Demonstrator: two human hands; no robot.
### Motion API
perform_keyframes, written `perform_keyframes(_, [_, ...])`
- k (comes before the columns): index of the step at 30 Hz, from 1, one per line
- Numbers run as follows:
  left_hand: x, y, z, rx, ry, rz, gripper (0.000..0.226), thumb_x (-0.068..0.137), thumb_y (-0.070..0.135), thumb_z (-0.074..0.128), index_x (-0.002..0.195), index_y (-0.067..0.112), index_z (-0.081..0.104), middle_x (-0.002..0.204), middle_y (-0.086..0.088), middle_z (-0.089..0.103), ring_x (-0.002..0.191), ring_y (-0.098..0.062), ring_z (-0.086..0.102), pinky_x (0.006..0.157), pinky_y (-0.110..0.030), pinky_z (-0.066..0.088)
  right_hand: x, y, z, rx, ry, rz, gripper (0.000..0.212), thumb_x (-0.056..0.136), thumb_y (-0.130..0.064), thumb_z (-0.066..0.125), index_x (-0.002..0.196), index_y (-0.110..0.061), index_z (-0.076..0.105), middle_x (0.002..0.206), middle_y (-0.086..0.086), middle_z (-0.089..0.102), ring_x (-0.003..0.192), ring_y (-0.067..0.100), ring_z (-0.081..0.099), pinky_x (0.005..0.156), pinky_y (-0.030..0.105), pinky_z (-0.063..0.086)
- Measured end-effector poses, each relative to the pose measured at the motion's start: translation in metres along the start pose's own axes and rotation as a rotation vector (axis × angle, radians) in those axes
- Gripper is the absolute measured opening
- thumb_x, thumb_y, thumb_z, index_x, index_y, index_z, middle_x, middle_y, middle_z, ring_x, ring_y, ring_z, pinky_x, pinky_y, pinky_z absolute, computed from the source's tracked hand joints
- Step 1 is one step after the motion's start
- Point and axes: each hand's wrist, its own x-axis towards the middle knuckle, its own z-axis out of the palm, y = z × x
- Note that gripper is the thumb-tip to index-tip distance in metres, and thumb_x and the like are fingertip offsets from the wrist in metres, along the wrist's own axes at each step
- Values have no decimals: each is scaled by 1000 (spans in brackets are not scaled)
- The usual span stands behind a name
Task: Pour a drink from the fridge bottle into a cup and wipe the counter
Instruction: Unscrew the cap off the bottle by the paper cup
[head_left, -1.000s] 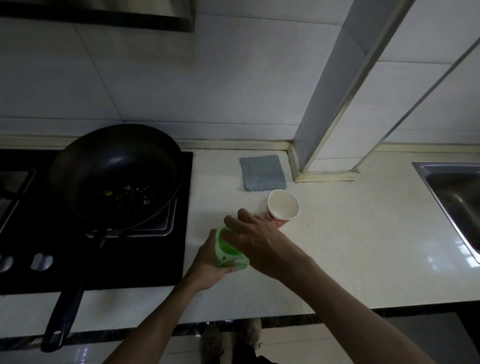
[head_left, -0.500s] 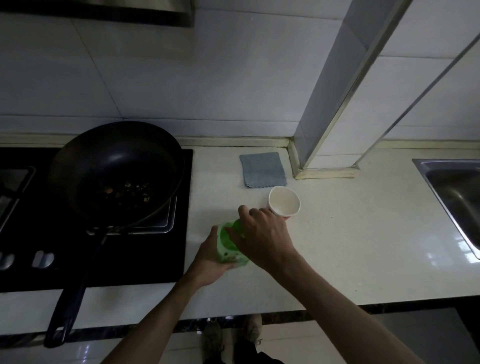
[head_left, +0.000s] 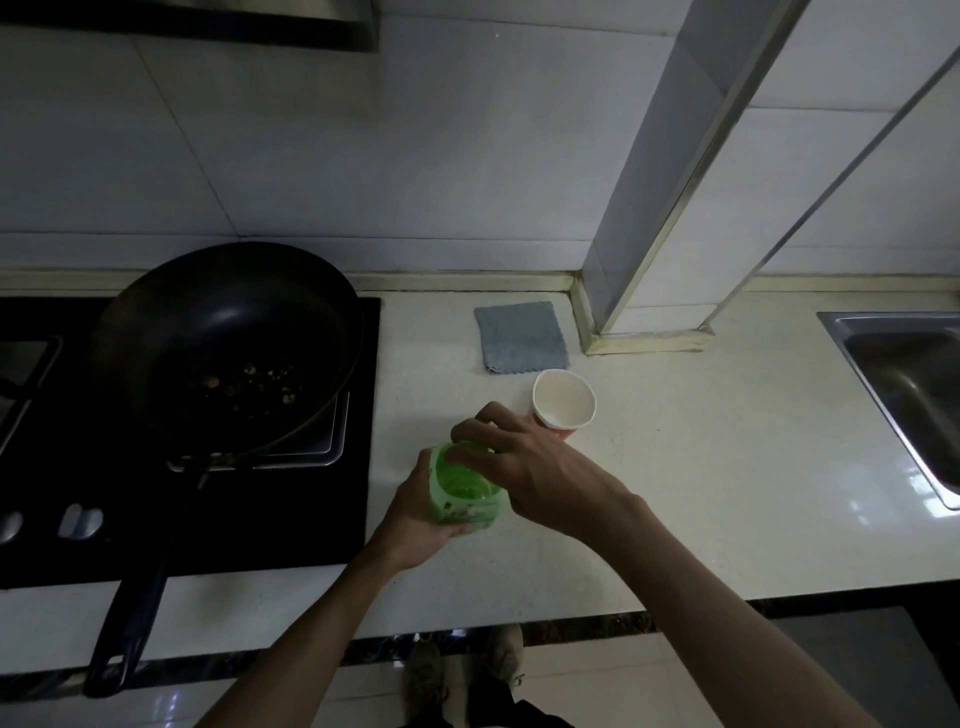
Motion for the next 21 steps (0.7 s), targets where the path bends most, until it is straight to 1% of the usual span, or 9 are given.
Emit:
perform_keyframes(3, [-1,1,0,7,5,17,89,58,15,90,128,31,38,113,8,62,102,-1,62,85,-29,57,-2,1,-3,178,82,47,43,79,-1,74,120,-8,62,121,11,60,109,24,57,80,27,53])
perform_keyframes(5, [-2,-1,0,5,12,37,87,57,13,91,126,28,40,114,8,62,103,0,62,86,-31,57,-11,5,-2,341,210,172,29,85,-5,69,113,-8,60,115,7,61,105,16,58,85,21,51])
perform_keyframes(7, [-2,-2,0,14,7,70,85,57,14,92,124,26,42,117,5,62,107,-5,62,86,-28,56,-31,9,9,494,413,355,24,83,-6,73,103,-7,60,106,4,65,93,12,63,81,20,53])
perform_keyframes(8, [-2,-1,0,15,8,76,85,56,16,92,123,29,41,119,4,61,108,-6,62,85,-24,55,-42,10,19,544,506,447,24,81,-6,75,100,-8,60,102,3,67,89,12,65,79,22,55])
perform_keyframes(10, [-3,3,0,13,7,55,85,54,24,92,120,37,40,119,7,60,108,-6,61,85,-24,55,-67,9,47,534,600,617,27,77,-6,79,99,-10,64,96,1,68,86,13,65,77,24,54])
perform_keyframes(12, [-3,2,0,-18,9,31,88,50,31,91,123,33,42,118,7,61,108,-9,62,87,-32,56,-92,9,79,465,572,775,31,74,-6,82,101,-13,69,93,-4,65,85,6,60,75,16,49])
perform_keyframes(14, [-3,2,0,-3,27,35,90,49,32,91,125,26,43,116,7,64,106,-7,63,87,-31,55,-116,12,107,459,519,901,32,73,-7,83,101,-16,71,92,-6,63,84,1,56,74,11,46])
perform_keyframes(18, [-5,5,1,-4,31,42,90,45,41,89,120,32,43,113,11,64,103,-1,63,87,-30,55,-143,20,139,470,463,1056,25,75,-7,81,93,-18,68,100,-2,70,88,0,58,77,18,51])
perform_keyframes(21, [-6,8,1,-19,21,31,91,41,45,90,118,36,42,113,10,64,103,-1,63,88,-31,55,-148,23,148,467,431,1086,26,78,-5,78,99,-15,68,105,-2,69,89,6,61,83,28,55])
